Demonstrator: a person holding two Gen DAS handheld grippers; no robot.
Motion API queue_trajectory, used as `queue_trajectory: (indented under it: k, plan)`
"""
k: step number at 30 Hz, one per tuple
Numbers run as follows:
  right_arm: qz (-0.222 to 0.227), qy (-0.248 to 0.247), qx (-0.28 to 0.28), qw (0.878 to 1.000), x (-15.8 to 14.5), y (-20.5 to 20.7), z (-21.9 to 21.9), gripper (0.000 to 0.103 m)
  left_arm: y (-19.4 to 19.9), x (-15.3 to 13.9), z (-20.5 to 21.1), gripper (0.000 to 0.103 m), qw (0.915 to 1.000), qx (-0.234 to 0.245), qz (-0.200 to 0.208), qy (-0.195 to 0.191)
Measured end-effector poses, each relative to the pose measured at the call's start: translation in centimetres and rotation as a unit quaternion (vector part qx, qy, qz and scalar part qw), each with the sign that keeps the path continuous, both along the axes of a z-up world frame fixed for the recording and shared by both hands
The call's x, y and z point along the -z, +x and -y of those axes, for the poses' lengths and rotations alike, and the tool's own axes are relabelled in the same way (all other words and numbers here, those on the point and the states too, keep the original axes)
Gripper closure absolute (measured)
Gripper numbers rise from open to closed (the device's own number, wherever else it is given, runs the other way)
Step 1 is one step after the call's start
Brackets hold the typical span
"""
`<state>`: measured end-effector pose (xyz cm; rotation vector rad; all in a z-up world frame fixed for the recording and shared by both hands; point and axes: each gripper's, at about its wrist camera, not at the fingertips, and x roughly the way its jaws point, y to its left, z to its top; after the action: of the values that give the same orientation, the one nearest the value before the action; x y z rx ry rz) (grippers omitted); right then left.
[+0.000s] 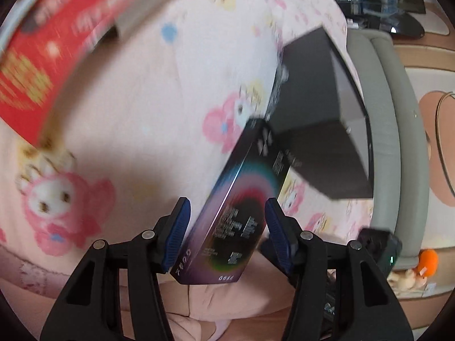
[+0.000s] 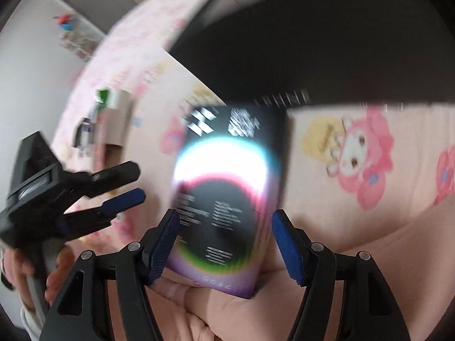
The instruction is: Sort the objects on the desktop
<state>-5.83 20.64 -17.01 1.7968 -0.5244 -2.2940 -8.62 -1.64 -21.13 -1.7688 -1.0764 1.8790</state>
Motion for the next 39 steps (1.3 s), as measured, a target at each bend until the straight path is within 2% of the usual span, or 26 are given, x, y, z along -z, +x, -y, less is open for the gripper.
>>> queue_trajectory:
  k: [3, 6, 7, 9, 11, 15, 19, 22, 25, 27, 32, 35, 39]
  plan:
    - [0.023, 0.015, -0.011, 1.000, 1.0, -0.5, 0.6, 0.039, 0.0, 1.1, -0.9, 0.048, 0.9999, 0.010, 0.009, 0.004]
    - [0.025, 0.038, -0.015, 0.999, 1.7, -1.5, 0.7, 0.038, -0.4, 1.6, -1.8, 0.048, 0.9997, 0.022, 0.004, -0.013]
    - [0.025, 0.049, -0.014, 0.998, 2.0, -1.8, 0.7, 0.036, -0.4, 1.6, -1.9, 0.048, 0.9996, 0.024, 0.004, -0.015]
    - [0.027, 0.026, -0.007, 0.999, 2.8, -2.4, 0.4, 0.027, -0.3, 1.7, -2.0, 0.048, 0.9995, 0.028, 0.005, -0.016]
    - [0.020, 0.001, -0.003, 1.000, 3.0, -2.5, 0.1, 0.029, 0.0, 1.3, -1.7, 0.054, 0.9996, 0.027, -0.001, -0.009]
    - [-0.022, -0.021, -0.016, 0.999, 1.7, -2.0, 0.0, 0.040, 0.8, 0.3, -0.8, 0.054, 0.9996, 0.012, -0.016, -0.019]
    - [-0.041, -0.057, -0.015, 0.997, 1.2, -2.2, -0.3, 0.041, 0.8, 0.5, -0.1, 0.054, 0.9996, -0.014, -0.014, -0.023]
    - [-0.013, -0.035, -0.022, 0.999, 2.9, -2.8, 0.4, 0.041, 0.2, 1.8, -0.1, 0.053, 0.9996, -0.020, 0.008, -0.015]
    - [-0.021, -0.014, -0.038, 0.999, 2.5, -2.0, 1.1, 0.038, -0.2, 1.7, -0.7, 0.051, 0.9994, -0.005, 0.000, -0.033]
    - [-0.024, -0.014, -0.038, 0.999, 2.3, -1.9, 1.0, 0.039, -0.2, 1.6, -0.7, 0.051, 0.9998, -0.002, -0.003, -0.022]
    - [-0.050, -0.011, -0.038, 0.998, 0.2, -1.1, 0.8, 0.041, 0.5, -0.8, -0.8, 0.051, 0.9990, 0.008, -0.040, -0.020]
    - [-0.087, -0.016, -0.044, 0.995, -2.6, -0.4, 1.1, 0.047, 1.3, -2.5, -0.4, 0.054, 0.9980, 0.007, -0.061, -0.014]
    - [-0.130, -0.044, -0.055, 0.989, -5.6, 0.3, 0.9, 0.048, 1.7, -3.8, -0.5, 0.052, 0.9977, -0.001, -0.067, -0.007]
